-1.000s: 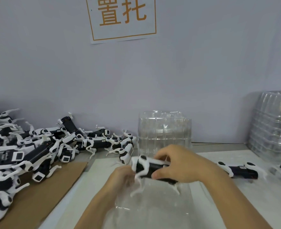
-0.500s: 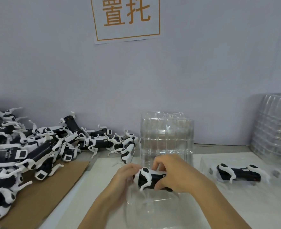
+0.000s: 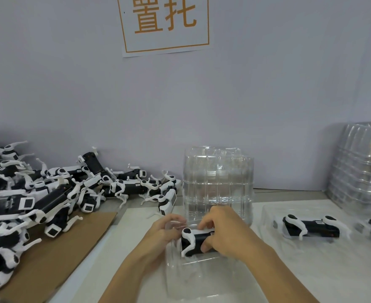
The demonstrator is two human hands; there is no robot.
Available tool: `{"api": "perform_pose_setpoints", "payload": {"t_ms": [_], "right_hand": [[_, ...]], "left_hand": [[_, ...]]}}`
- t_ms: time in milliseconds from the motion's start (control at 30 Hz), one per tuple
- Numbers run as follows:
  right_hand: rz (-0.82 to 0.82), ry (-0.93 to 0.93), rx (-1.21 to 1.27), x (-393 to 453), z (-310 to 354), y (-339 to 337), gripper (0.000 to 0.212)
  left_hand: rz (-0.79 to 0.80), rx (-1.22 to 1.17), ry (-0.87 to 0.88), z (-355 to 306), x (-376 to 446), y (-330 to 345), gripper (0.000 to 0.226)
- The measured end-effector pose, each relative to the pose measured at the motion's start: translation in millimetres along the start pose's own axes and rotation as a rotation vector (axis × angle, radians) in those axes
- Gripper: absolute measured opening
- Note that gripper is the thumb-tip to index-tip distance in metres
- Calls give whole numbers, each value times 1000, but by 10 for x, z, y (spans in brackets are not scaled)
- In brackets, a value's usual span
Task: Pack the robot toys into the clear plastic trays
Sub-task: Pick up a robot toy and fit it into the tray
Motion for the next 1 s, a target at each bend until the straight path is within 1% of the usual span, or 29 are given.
{"api": "perform_pose_setpoints", "payload": {"t_ms": [100, 200, 300, 467, 533, 700, 767, 833, 867, 900, 933, 1000], "right_hand": [[-37, -26, -26, -52, 41, -53, 39], [-63, -84, -3, -138, 77, -117, 18], [-79, -128, -21, -271, 31, -150, 20], [-245, -121, 70, -480, -119, -232, 19], [-308, -124, 63, -505, -126, -243, 20], [-295, -132, 63, -432, -135, -250, 21], [-280, -137, 53, -420, -132, -258, 22], [-270, -138, 49, -414, -126, -258, 23], [-262, -132, 49, -417, -127, -254, 23], [-255, -126, 49, -416, -131, -252, 24], [-249, -120, 48, -413, -138, -250, 24], [-243, -109, 46, -406, -145, -253, 26]], "left_hand": [[-8, 28, -18, -2, 24, -10, 40], [-19, 22, -29, -12, 2, 4, 35], [-32, 26, -39, 2, -4, 2, 35], [3, 11, -34, 21, 8, 23, 35], [14, 25, -14, 10, 2, 42, 34], [9, 73, 18, -22, -18, 37, 30], [-48, 155, 48, -79, -13, -7, 24], [-156, 325, 105, -217, -12, -82, 25], [-184, 399, 138, -307, -27, -81, 24], [-181, 449, 159, -379, -38, -51, 20], [-140, 480, 152, -412, -39, 9, 16], [-20, 542, 107, -388, -42, 156, 17]]}}
Point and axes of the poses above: each hand's wrist, its own x-axis towards the middle knuckle, its own y-axis out of the palm, z = x × y, the point moved 10 cm from there along x, towards the middle knuckle, and after that the axes turned 4 degrees about -y, right-handed, at the moved point
